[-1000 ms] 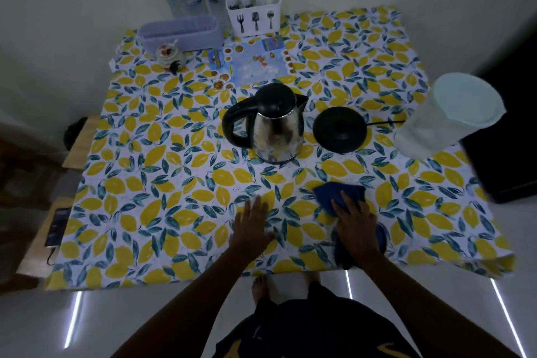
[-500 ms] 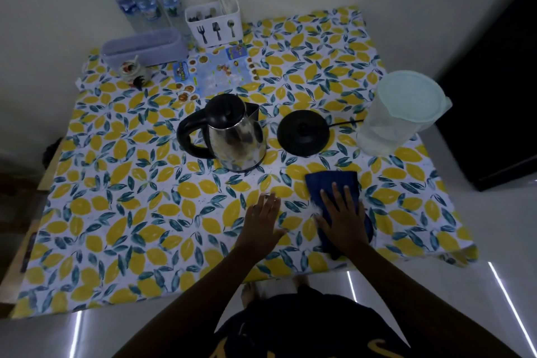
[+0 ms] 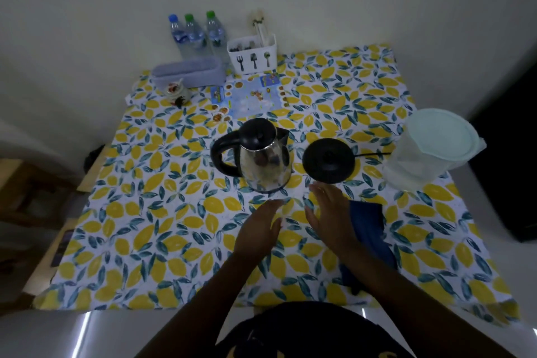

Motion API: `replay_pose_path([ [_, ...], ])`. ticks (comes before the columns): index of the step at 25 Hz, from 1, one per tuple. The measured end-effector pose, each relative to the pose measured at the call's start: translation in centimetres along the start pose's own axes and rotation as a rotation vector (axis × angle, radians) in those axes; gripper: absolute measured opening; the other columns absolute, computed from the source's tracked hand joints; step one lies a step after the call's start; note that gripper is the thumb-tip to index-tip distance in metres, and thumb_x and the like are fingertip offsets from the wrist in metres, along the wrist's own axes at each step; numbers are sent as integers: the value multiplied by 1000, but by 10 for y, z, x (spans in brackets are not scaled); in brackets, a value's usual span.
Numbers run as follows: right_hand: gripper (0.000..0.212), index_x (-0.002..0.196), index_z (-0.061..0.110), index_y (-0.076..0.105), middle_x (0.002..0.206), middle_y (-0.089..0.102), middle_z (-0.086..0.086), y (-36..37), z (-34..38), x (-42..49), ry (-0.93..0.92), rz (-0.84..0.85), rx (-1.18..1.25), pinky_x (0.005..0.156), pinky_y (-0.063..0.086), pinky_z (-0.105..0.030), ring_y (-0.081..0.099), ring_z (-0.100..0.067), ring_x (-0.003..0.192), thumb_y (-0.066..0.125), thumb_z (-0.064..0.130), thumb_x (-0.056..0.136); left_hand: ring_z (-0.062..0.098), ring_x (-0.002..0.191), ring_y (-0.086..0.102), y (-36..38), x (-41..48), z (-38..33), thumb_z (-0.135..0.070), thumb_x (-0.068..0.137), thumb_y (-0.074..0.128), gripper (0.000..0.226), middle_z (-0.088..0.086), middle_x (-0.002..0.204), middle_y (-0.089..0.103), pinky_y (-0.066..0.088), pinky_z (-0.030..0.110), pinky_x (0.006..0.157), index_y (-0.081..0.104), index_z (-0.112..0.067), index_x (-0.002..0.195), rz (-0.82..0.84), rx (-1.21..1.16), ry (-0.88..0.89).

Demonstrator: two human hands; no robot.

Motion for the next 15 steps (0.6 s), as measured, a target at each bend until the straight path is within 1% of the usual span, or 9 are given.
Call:
replay_pose_path([
  [2, 51, 129, 10, 52, 129, 55, -11, -3, 28, 31, -51, -50, 32, 94, 46, -49, 50, -31, 121, 67, 30, 85, 26, 127, 53, -29, 15, 13, -23, 97, 53, 41, 10, 138, 56, 43, 35, 104, 49, -13, 137, -108, 12, 7],
  [4, 60, 134, 12, 48, 135, 51, -11, -4, 55, 61, -104, -62, 11, 97, 44, -50, 46, -31, 127, 69, 33, 82, 27, 127, 52, -60, 30, 24, -21, 97, 53, 40, 11, 137, 56, 42, 36, 105, 50, -12, 136, -171, 0, -12],
  [7, 75, 145, 18, 33, 152, 35, -9, -1, 88, 103, -140, -14, -42, 102, 36, -55, 31, -31, 140, 69, 38, 81, 30, 127, 50, -97, 52, 40, -18, 97, 52, 40, 13, 138, 53, 44, 41, 106, 49, -11, 136, -266, -21, 8],
  [9, 83, 150, 20, 23, 158, 22, -8, 3, 102, 127, -135, 36, -104, 108, 28, -56, 19, -30, 145, 65, 45, 83, 30, 132, 43, -116, 67, 52, -16, 98, 51, 41, 12, 145, 45, 42, 44, 107, 46, -13, 138, -304, -21, -9],
  [10, 86, 151, 21, 18, 160, 18, -7, 6, 105, 137, -120, 65, -132, 111, 24, -56, 14, -30, 147, 63, 49, 83, 31, 136, 37, -122, 75, 59, -15, 98, 50, 43, 11, 150, 39, 39, 45, 110, 42, -16, 141, -289, -25, -46],
  [11, 89, 151, 21, 15, 161, 14, -7, 10, 107, 144, -100, 96, -150, 112, 21, -55, 11, -29, 147, 61, 54, 83, 32, 140, 31, -126, 82, 65, -15, 98, 49, 47, 11, 153, 33, 36, 47, 112, 37, -19, 144, -245, -40, -84],
  [12, 91, 152, 22, 13, 161, 13, -6, 14, 107, 147, -83, 121, -160, 113, 20, -55, 9, -29, 148, 59, 58, 82, 32, 141, 30, -127, 88, 72, -13, 98, 49, 52, 11, 155, 30, 36, 49, 112, 32, -20, 147, -180, -72, -104],
  [14, 92, 152, 24, 11, 162, 12, -4, 22, 104, 149, -50, 139, -144, 113, 21, -57, 6, -28, 148, 58, 61, 81, 33, 135, 39, -124, 95, 82, -9, 97, 49, 59, 11, 154, 30, 42, 50, 105, 24, -20, 149, -68, -140, -85],
  [15, 92, 152, 25, 11, 162, 12, -3, 25, 102, 148, -37, 132, -130, 112, 22, -58, 6, -28, 148, 58, 60, 81, 33, 130, 44, -122, 97, 86, -7, 97, 50, 60, 12, 152, 31, 46, 51, 100, 23, -20, 150, -50, -155, -74],
])
Point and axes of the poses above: each hand's wrist, its own x-axis towards the middle knuckle, its own y-axis out of the palm, z = x × y, the point moved 2 cm from there along x, towards the middle knuckle
